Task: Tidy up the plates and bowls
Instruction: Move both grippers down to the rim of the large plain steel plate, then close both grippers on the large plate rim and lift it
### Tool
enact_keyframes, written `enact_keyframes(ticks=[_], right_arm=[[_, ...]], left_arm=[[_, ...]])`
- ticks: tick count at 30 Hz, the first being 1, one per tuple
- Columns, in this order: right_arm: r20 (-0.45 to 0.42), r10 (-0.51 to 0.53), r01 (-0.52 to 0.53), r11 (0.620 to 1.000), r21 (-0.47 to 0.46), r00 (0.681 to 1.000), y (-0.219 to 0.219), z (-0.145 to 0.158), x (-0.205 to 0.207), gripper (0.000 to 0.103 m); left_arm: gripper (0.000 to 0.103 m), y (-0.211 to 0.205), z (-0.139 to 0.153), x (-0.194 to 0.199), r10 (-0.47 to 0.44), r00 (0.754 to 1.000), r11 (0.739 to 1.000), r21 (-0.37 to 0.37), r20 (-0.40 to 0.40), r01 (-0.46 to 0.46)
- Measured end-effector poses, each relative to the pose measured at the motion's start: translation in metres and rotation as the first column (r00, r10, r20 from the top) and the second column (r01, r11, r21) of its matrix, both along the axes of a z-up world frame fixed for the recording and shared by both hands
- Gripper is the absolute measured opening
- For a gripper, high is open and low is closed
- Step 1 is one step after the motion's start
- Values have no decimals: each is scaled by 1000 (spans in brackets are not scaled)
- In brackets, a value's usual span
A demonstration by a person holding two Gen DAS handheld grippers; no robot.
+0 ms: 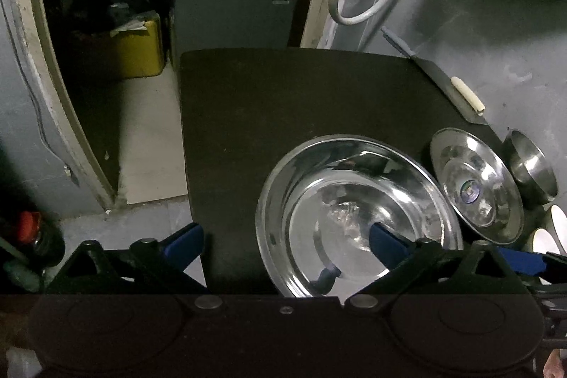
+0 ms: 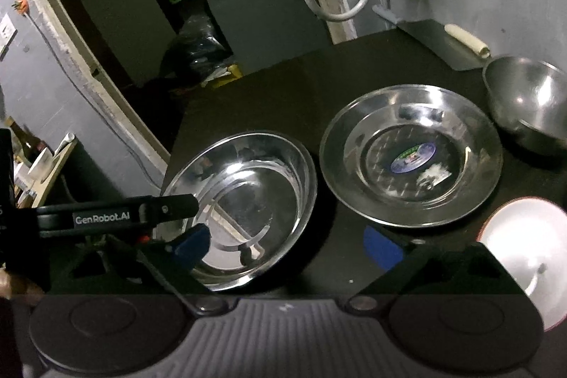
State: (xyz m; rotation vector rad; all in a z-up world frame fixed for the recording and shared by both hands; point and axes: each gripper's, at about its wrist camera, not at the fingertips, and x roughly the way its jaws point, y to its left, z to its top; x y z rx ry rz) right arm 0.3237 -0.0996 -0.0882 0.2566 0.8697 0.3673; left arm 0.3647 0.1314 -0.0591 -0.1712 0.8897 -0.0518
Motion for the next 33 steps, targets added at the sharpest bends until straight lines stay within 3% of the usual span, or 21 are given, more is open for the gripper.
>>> enact_keyframes(ticks=[3,8,11,13,15,17,24,33], right_arm=[[-14,-12,12,1000,7,1000,4,-4,2,89],[-24,-28,28,1000,9,999,9,-9,5,73],[-35,-34,34,999,6,999,13,-10,6,64],[-38,-38,38,999,7,999,13,-11,6,58],[-40,-43,43,999,12,998,12,-11,7,57],[-39,-49,50,999,12,998,11,-11,7,54],[-22,-66,67,998,5,998,8,-11,8,22],[-9,-48,48,999,-1,999,7,-7,6,17]], left_arm=[[90,1,-2,3,-10,1000,1000,-9,-6,10],[79,-1,-4,4,-22,1000,999,-32,-6,22],[69,0,-6,6,-9,1000,999,-40,-16,8],[57,2,-7,7,8,1000,998,-55,-27,-9],[46,6,-10,8,28,999,996,-80,-34,-30],[40,8,-10,8,45,999,995,-91,-31,-48],[13,15,-14,6,78,996,990,-112,-38,-82],[10,19,-14,-6,92,995,985,-143,-44,-97]])
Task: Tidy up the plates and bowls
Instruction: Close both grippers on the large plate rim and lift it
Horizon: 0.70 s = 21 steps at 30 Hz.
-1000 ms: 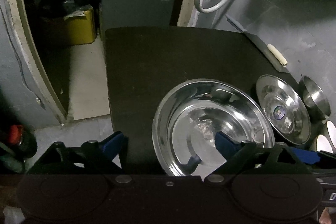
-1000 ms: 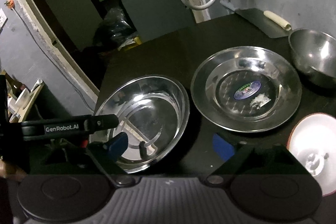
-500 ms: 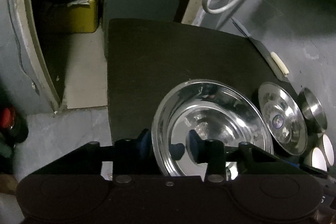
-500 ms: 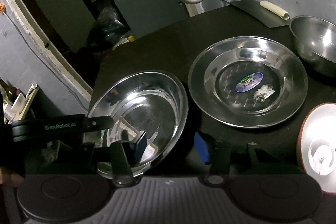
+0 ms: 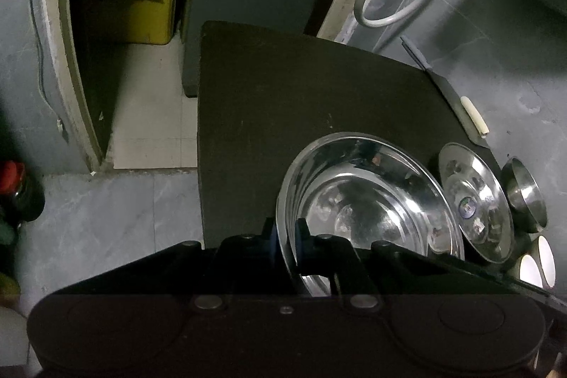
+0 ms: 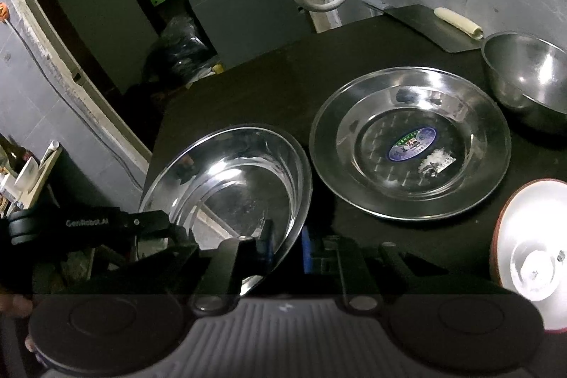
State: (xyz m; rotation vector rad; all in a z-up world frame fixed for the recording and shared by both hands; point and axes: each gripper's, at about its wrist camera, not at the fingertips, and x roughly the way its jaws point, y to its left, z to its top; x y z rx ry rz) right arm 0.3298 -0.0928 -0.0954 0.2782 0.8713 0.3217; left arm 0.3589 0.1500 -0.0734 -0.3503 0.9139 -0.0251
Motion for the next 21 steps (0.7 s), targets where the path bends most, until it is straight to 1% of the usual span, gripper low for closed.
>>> enact_keyframes(ticks=[5,13,17,21], right_arm=[[36,32,-32,999,0,999,-4,10,-5,17],[80,62,-63,998,11,995,-22,28,-26,17],[96,76,-78,997,18,992,-33,37,-41,17],[112,103,-105,995,4,988,-43,44,-57,17]], left_arm=[[10,-2,11,-14,15,1000,1000,-11,27,-14],[11,-17,29,-44,19,998,1000,2,56,-19],[12,-29,35,-64,23,998,1000,3,66,-23],[13,-40,39,-88,32,996,999,1,79,-33]])
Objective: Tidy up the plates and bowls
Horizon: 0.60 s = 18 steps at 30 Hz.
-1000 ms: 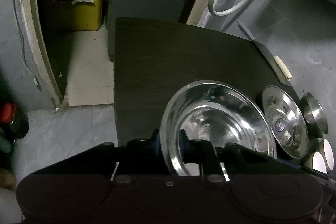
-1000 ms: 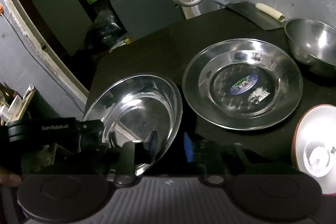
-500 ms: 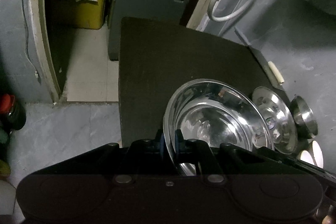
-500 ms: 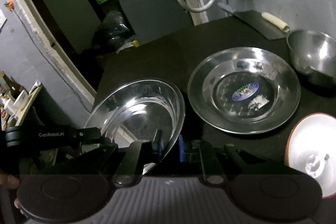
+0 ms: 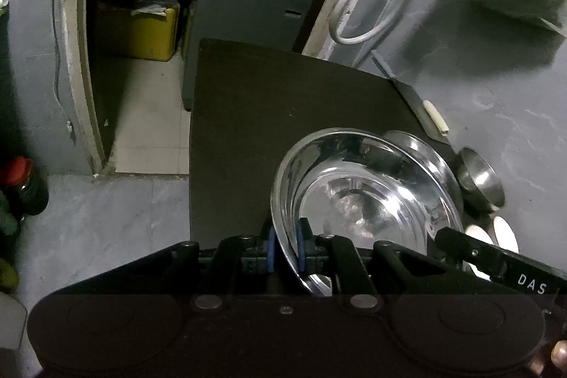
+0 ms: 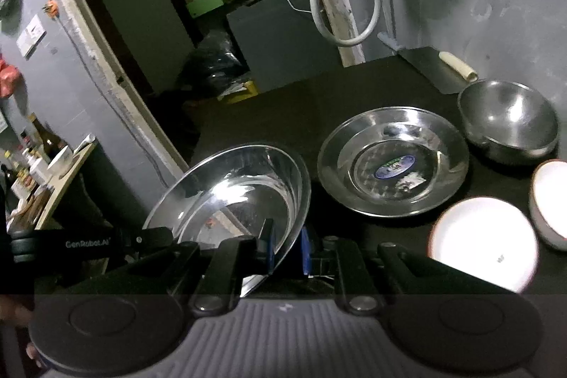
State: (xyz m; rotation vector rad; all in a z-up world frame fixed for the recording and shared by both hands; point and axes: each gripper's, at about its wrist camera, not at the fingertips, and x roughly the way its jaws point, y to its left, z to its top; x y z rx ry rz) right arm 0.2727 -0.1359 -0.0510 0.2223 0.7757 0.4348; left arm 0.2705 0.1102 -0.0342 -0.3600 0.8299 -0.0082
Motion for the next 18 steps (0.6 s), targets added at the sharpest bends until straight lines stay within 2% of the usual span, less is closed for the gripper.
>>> enact_keyframes(ticks=[5,10,18], right_arm=[[2,38,-38,999,-15,999,-14,4,-26,17],[-54,54,-55,998,-20,997,-25,-2,-50,18],[-104,79,-82,996,-34,991,-40,-11,-69,19]], left_arm=[[13,-19,7,-27,-12,1000,999,43,3,12],[14,-42,9,-52,-47,999,990,136,-18,49],[16,-61,2,-72,-66,994,981,179,-81,80]])
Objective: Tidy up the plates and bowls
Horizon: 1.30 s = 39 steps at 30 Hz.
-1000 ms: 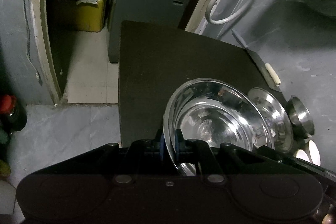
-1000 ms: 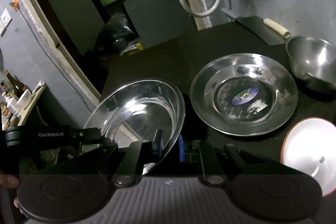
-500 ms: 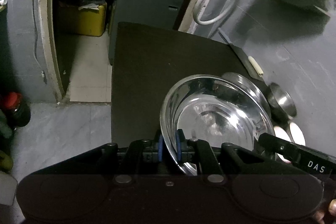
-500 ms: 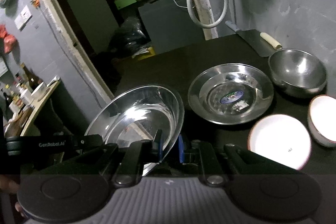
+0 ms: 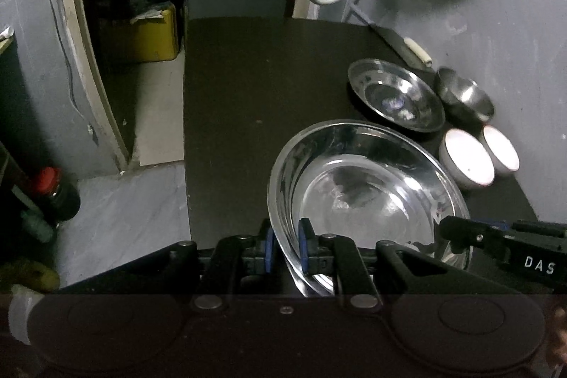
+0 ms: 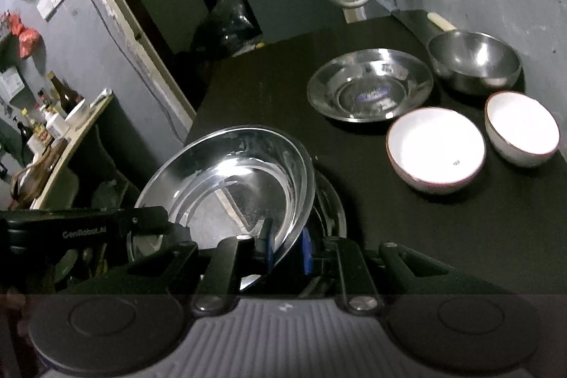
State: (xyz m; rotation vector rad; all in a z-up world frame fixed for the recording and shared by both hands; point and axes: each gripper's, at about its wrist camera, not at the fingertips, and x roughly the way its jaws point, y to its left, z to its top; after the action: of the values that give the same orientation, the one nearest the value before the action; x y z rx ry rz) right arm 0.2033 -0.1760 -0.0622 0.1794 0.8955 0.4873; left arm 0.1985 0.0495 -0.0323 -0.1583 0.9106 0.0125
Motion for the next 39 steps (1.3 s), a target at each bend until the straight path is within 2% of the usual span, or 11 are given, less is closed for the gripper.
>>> enact_keyframes(ticks=[8,15,32,34,36,38,39], right_arm=[[-17,15,-16,999,-50,1000,-1,-3,-6,20],[-18,20,-21,997,-80,1000,-1,-3,-10,23],[-4,36,-36,993,-111,999,9,-2,-10,34],[-1,32,-31,993,-113,1000,9,-2,-10,41],[-3,21,-21,993,-116,1000,8,-2,-9,50],[-6,12,-12,994,-113,1000,7,-4,-8,53],[-7,8,-9,994,-112,1000,6,-4,-8,57]], left_arm=[[16,-19,-7,-2,-23,999,997,77,-34,26],[19,-28,-10,0,-29,998,994,106,-50,35],[22,-27,-18,1,-30,996,994,103,-86,39],[22,-27,-18,0,-35,996,993,111,-88,45],[27,-27,-17,0,-36,996,992,118,-86,46],[35,-26,-15,1,-32,996,992,116,-79,41],[44,-25,-13,1,-29,997,992,118,-74,38]])
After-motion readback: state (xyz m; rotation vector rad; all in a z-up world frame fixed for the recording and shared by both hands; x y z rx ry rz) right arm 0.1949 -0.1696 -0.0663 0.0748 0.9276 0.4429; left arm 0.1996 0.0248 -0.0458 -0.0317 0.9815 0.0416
